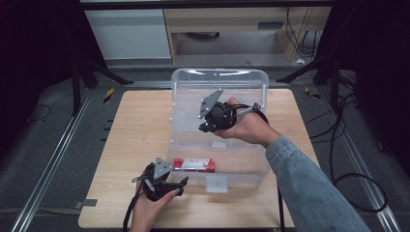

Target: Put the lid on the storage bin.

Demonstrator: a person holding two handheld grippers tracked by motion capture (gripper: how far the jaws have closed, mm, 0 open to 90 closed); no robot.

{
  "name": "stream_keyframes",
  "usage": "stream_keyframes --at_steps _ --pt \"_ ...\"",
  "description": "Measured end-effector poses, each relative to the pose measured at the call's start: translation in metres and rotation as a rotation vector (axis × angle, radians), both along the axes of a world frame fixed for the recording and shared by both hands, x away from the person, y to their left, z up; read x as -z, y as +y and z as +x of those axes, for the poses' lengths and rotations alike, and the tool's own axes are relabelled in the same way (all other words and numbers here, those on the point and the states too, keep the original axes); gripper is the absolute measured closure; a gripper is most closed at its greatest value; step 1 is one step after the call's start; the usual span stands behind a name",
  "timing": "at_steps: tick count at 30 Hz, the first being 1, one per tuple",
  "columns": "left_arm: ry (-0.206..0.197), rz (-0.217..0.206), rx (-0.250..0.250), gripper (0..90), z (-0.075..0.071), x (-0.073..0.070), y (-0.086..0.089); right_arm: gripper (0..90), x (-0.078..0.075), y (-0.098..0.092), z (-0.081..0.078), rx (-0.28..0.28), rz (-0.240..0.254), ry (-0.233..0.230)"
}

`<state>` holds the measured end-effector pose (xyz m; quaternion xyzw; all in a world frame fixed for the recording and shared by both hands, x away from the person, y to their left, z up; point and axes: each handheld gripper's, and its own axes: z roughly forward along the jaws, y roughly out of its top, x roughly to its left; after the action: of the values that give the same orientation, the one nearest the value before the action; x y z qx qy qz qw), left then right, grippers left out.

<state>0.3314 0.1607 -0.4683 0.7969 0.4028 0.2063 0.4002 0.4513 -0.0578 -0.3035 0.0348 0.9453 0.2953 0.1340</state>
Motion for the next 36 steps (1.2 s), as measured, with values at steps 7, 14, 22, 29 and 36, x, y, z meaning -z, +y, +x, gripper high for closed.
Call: stream_keyframes --at_steps 7,14,22,29,36 --pt "-0.001 0.001 0.001 13.1 0.000 0.000 0.000 89.9 0.001 0.000 -0.005 -0.006 0.003 0.005" --pt "-0.002 0.001 -0.001 13.3 -0.001 0.000 0.000 89.9 0.004 -0.001 -0.013 -0.010 0.006 0.006" --pt "-0.001 -0.003 -0.001 13.7 -0.001 0.000 0.000 89.9 0.007 -0.002 -0.021 -0.009 0.007 0.010" --pt "-0.002 -0.006 -0.001 14.5 -0.001 0.000 0.000 89.9 0.010 -0.004 -0.025 -0.010 0.015 0.010" --pt "-0.002 -0.008 -0.003 15.0 -0.001 0.000 -0.001 89.9 0.011 -0.006 -0.027 -0.014 0.023 0.019"
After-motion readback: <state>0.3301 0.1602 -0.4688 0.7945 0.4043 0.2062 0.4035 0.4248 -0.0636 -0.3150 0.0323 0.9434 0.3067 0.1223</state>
